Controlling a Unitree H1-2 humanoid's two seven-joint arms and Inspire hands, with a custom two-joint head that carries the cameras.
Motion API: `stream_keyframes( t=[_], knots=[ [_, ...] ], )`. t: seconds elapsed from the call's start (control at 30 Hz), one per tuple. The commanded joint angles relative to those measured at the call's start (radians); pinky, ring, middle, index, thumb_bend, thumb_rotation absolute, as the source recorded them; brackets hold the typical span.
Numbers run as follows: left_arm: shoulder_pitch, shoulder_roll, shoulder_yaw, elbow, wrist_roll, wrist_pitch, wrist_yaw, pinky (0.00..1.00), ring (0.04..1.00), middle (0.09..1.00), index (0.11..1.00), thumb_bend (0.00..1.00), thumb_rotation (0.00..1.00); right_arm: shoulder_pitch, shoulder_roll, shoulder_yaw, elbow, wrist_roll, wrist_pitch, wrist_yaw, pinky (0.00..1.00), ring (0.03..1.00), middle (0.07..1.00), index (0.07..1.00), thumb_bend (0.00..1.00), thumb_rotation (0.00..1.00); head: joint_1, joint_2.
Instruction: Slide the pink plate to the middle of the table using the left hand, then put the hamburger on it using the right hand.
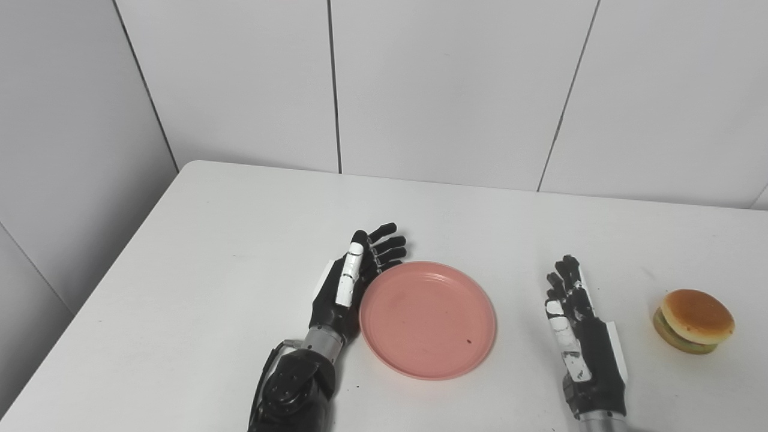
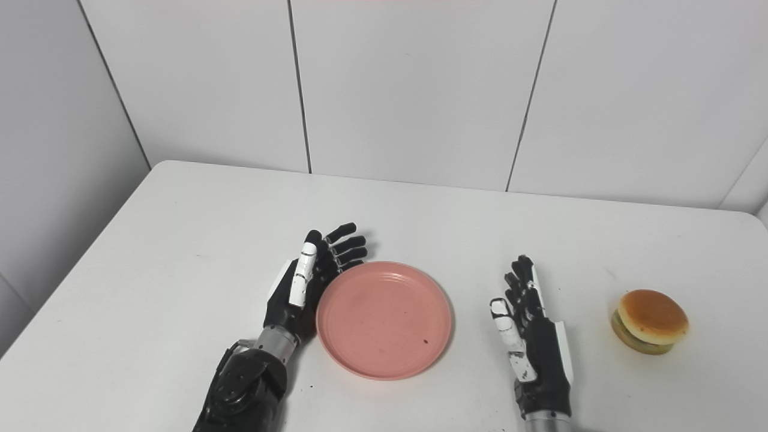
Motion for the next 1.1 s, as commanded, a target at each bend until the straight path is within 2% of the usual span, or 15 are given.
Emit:
stream_keyframes(
  t=[0.0,0.23,0.33,0.5,0.63,0.77,1.07],
  knots=[
    [0.044,-0.012,-0.013,0.029,0.018,0.057,0.014,0.8,0.795,0.789,0.777,0.56,1.0,0.026,0.016,0.006,0.016,-0.001,0.005,-0.004,0.97,0.964,0.98,0.99,0.54,0.8,-0.006,-0.001],
    [0.069,-0.038,-0.018,0.034,0.033,0.025,0.021,0.8,0.804,0.804,0.788,0.59,1.0,0.027,0.021,0.01,0.007,-0.003,0.012,-0.013,0.99,0.97,0.984,0.989,0.53,0.79,-0.014,0.001],
    [0.078,-0.052,-0.018,0.03,0.036,0.008,0.027,0.81,0.813,0.81,0.796,0.57,1.0,0.026,0.022,0.013,-0.002,-0.006,0.016,-0.016,1.0,0.977,0.984,0.99,0.55,0.79,-0.024,0.009],
    [0.088,-0.066,-0.024,0.016,0.054,0.019,0.036,0.87,0.842,0.826,0.822,0.59,1.0,0.016,0.027,0.009,-0.01,-0.02,0.019,-0.034,1.0,0.966,0.973,0.976,0.54,0.81,-0.039,0.012],
    [0.096,-0.062,-0.035,0.025,0.065,-0.007,0.026,0.9,0.868,0.856,0.851,0.57,1.0,0.009,0.026,0.006,-0.019,-0.016,0.021,-0.035,0.98,0.962,0.974,0.982,0.56,0.8,-0.04,0.007],
    [0.104,-0.061,-0.042,0.031,0.08,-0.026,0.029,0.93,0.902,0.886,0.879,0.58,1.0,0.009,0.029,0.002,-0.043,-0.01,0.061,-0.039,0.98,0.977,0.978,0.985,0.59,0.8,-0.045,0.008],
    [0.117,-0.047,-0.054,0.033,0.117,-0.052,0.031,1.0,0.965,0.95,0.934,0.59,1.0,-0.002,0.034,-0.014,-0.08,-0.007,0.103,-0.054,1.0,0.991,0.993,0.988,0.59,0.78,-0.061,0.012]
  ],
)
